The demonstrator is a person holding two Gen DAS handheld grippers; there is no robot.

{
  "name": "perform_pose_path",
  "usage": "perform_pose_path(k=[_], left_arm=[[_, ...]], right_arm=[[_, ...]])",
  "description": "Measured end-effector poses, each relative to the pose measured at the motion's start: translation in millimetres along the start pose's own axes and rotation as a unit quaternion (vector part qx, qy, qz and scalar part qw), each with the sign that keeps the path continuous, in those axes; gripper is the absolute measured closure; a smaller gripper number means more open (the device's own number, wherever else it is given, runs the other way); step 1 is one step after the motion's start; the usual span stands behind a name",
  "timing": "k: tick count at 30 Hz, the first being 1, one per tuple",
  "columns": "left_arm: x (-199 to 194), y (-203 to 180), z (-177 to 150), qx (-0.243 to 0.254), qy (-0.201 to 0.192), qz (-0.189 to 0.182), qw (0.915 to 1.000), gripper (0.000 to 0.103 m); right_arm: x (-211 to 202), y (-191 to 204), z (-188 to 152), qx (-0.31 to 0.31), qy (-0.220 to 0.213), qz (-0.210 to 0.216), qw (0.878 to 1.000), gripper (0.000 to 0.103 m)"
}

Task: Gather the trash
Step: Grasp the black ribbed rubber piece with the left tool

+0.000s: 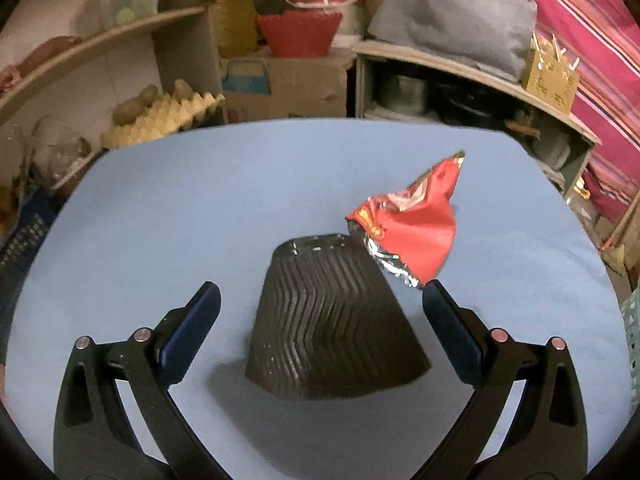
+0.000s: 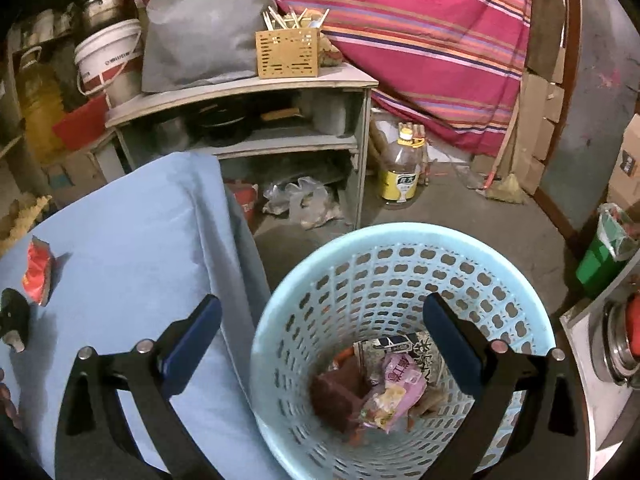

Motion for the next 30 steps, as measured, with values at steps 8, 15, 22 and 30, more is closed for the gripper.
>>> perform_pose_path(k=[8,15,22,30], left_arm=[[12,-1,-6,0.012,0.013,-0.032,0.9993,0.02],[-1,10,-9,0.013,0.006,-0.05,0.9987,0.022],[-28,52,-4,0.027,-0.021,-0.036,0.9988,0.053],[-10,107,-4,-0.016,0.012,-0.047,0.9987,0.038]], right_arm=[[-3,48,-1,-0.049,-0.012,-0.002,0.999,0.005],[-18,97,-4,-0.042,-0.033,0.072,0.996,0.005],[-21,186,-20,-0.07,-0.031,0.119,0.99,0.005],[-12,271,-37,-0.127,-0.02,0.127,0.983,0.005]])
Point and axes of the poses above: each gripper's, at about its wrist camera, not at the fingertips, and x roughly the way its jaws point, y to its left, z to its top, the point moved 4 cm from there along x, roughly the way its jaws point, and after that the axes turned 1 degree about x, right-handed, at the moved point
